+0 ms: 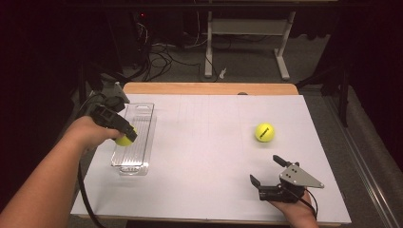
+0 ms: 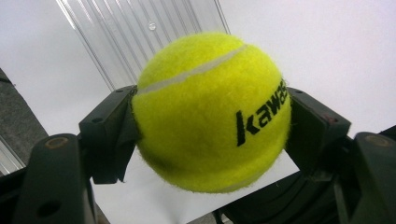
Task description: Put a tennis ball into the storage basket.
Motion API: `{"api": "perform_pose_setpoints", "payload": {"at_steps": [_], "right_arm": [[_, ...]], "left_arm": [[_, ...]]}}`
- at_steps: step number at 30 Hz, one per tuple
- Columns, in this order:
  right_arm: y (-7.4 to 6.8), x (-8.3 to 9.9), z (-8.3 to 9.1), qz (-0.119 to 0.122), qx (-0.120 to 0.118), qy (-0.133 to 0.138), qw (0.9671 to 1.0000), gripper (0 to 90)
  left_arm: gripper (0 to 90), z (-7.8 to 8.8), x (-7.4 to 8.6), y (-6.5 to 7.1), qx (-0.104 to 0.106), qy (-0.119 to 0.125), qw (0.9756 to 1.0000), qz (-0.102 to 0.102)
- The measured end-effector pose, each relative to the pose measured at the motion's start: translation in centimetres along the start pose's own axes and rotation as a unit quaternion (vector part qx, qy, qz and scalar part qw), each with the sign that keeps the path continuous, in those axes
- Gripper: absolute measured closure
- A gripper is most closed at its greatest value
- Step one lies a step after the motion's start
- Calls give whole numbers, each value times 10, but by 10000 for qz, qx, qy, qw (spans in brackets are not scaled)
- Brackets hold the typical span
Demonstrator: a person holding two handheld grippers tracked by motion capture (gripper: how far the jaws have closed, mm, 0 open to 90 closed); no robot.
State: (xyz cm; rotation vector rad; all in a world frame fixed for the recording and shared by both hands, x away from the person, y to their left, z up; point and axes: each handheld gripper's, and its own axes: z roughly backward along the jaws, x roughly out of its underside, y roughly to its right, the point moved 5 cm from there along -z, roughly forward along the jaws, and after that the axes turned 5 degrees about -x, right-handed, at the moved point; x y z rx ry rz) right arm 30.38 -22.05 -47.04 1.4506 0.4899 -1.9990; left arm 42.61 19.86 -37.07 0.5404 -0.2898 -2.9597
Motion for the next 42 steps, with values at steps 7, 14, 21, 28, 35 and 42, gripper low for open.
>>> {"api": "perform_pose_setpoints", "payload": {"at_steps": [7, 14, 21, 28, 35, 42], "right_arm": [[0, -1, 0, 6, -3, 10, 10000, 4], [0, 0, 0, 0, -7, 23, 10000, 4], [1, 0, 1, -3, -18, 20, 10000, 4], [-1, 1, -1, -12, -57, -6, 10000, 4], [-3, 1, -2, 29, -116, -31, 9999, 4], [-4, 2, -3, 28, -151, -51, 9999, 4]], "left_arm": [[268, 9, -12, 1, -49, 103, 9999, 33], [267, 16, -28, 5, -69, 172, 9998, 71], [268, 2, -47, 5, -83, 209, 9995, 239], [267, -17, -54, 6, -104, 207, 9994, 256], [267, -31, -61, 6, -187, 216, 9990, 350], [267, -49, -58, 3, -347, 69, 9989, 313]]}}
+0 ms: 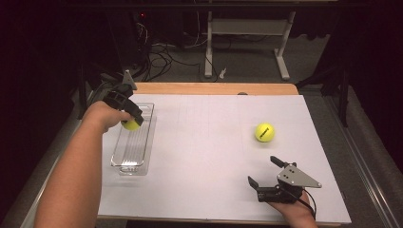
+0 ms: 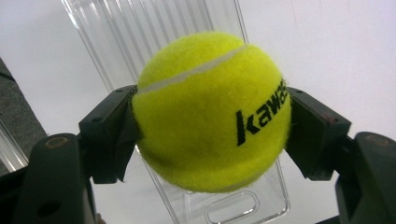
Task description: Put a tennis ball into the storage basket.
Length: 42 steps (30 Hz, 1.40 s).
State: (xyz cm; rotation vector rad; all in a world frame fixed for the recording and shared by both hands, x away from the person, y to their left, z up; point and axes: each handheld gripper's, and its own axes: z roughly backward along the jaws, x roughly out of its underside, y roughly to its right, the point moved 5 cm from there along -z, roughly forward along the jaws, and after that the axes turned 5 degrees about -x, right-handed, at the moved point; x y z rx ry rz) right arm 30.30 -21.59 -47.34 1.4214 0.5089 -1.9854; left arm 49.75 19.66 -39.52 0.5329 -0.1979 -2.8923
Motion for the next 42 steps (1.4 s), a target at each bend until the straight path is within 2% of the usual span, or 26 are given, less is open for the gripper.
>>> {"api": "perform_pose_setpoints", "payload": {"at_steps": [4, 10, 15, 21, 33, 37, 42], "right_arm": [[0, 1, -1, 1, -9, -34, 10000, 4], [-1, 1, -2, 18, -37, -64, 10000, 4], [0, 2, -3, 21, -36, -69, 10000, 4], [-1, 2, -2, 19, -43, -64, 10000, 4], [-1, 3, -3, 27, -34, -81, 10000, 4], [-1, 2, -3, 24, -33, -73, 10000, 4], [-1, 2, -3, 35, -33, -80, 10000, 4]], "left_arm": [[266, -7, 1, -1, -50, -29, 10000, 35], [266, -17, 3, 0, -116, -174, 9998, -63], [266, -21, 2, 1, -148, -224, 9996, 4], [265, -33, 6, 4, -262, -399, 9988, -124], [264, -38, 4, 2, -350, -348, 9988, -55], [263, -39, 6, 2, -288, -347, 9990, 39], [263, -41, 6, -1, -291, -356, 9989, 52]]}}
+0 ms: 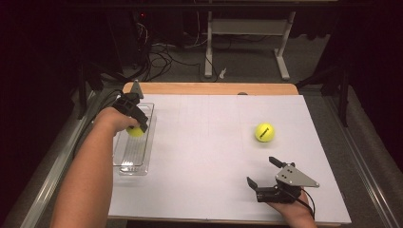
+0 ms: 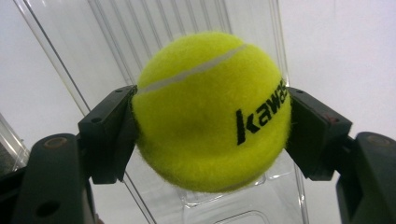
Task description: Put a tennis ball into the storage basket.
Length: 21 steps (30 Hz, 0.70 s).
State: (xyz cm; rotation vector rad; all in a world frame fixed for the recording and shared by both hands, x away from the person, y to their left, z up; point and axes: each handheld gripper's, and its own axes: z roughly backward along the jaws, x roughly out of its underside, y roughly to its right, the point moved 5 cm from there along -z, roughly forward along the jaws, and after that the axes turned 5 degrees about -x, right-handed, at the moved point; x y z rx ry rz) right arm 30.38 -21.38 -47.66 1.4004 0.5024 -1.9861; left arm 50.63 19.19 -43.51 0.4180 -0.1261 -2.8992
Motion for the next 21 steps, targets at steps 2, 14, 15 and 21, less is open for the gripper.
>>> {"api": "perform_pose_setpoints", "payload": {"at_steps": [2, 14, 15, 21], "right_arm": [[0, 0, 0, 4, -2, 1, 10000, 4], [-1, 0, 0, 3, -5, 11, 10000, 4], [-1, 0, 0, 2, -5, 11, 10000, 4], [-1, -1, 0, 7, -5, 15, 10000, 4]], "left_arm": [[263, 0, 0, 0, 7, -4, 10000, 14], [262, 5, 0, -2, 42, 56, 9999, 72], [262, 5, 0, -1, 47, 61, 10000, 63], [200, 8, 1, 3, 159, 73, 9998, 37]]}}
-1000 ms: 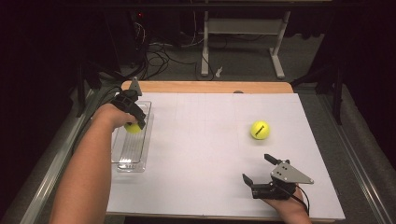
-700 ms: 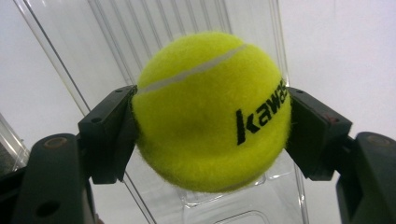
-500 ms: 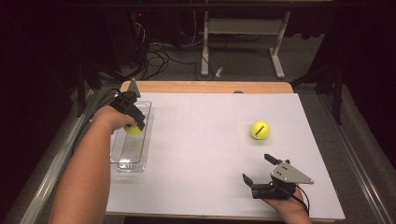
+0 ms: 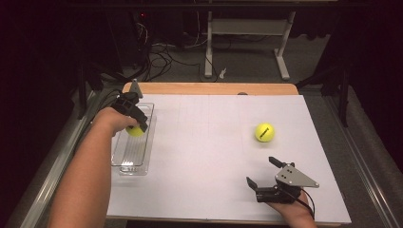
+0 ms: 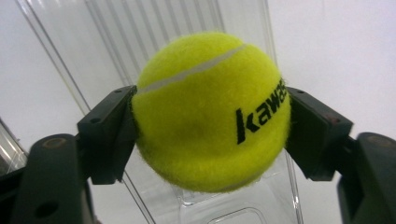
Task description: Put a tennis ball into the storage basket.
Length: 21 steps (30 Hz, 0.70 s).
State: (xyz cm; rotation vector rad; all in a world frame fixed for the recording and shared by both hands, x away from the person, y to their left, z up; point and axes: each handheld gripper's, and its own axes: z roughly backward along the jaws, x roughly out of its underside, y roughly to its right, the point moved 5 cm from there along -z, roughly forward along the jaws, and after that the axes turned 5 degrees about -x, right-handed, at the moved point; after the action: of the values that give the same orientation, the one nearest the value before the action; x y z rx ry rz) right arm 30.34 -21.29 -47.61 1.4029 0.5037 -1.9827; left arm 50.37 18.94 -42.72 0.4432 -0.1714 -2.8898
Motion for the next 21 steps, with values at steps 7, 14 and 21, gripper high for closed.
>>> {"api": "perform_pose_setpoints", "payload": {"at_steps": [7, 14, 21], "right_arm": [[0, -1, 0, 9, 6, 15, 10000, 4], [0, -1, 0, 5, 3, 15, 10000, 4], [0, -1, 0, -8, 3, 15, 10000, 4]], "left_arm": [[7, 9, -4, 1, 96, 172, 9997, 132], [7, 15, -2, -1, 140, 190, 9997, 107], [7, 24, 4, 3, 262, 275, 9993, 61]]}}
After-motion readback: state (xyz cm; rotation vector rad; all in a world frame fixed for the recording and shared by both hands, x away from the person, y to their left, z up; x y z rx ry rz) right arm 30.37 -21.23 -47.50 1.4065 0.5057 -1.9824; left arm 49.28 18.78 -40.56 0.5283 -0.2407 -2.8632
